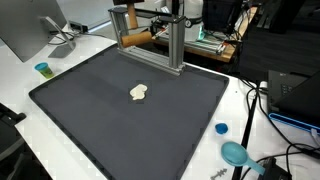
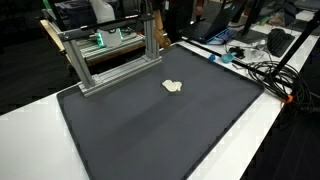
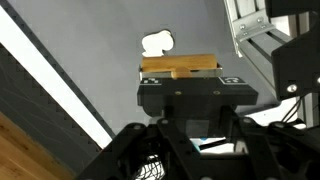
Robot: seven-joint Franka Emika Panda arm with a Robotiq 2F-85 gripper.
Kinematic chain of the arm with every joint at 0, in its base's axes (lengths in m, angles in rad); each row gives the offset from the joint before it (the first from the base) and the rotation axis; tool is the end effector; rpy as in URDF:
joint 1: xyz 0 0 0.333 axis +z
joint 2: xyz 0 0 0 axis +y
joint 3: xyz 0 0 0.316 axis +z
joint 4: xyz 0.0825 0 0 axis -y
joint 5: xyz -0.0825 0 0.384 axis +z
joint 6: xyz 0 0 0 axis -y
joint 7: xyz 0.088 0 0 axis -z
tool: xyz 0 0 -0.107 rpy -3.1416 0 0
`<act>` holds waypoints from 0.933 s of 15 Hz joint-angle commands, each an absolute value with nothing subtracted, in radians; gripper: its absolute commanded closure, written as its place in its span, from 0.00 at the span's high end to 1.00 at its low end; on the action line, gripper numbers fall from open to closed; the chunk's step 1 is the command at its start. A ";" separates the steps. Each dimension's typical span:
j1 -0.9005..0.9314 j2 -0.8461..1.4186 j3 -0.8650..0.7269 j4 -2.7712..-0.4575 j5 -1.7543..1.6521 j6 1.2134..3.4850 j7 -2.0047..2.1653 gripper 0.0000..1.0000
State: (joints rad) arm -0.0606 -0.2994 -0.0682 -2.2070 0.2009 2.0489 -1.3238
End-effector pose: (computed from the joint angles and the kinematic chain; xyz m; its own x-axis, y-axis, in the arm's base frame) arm 0.4751 -0.0528 0.5176 0.4188 0.8776 0.2333 0.8921 -0.4456 0.0748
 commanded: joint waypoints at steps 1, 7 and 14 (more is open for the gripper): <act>-0.013 -0.317 -0.071 -2.269 0.286 2.051 -1.150 0.22; 0.012 -0.330 -0.042 -2.318 0.271 2.099 -0.775 0.22; 0.037 -0.364 -0.046 -2.340 0.219 2.087 -0.482 0.47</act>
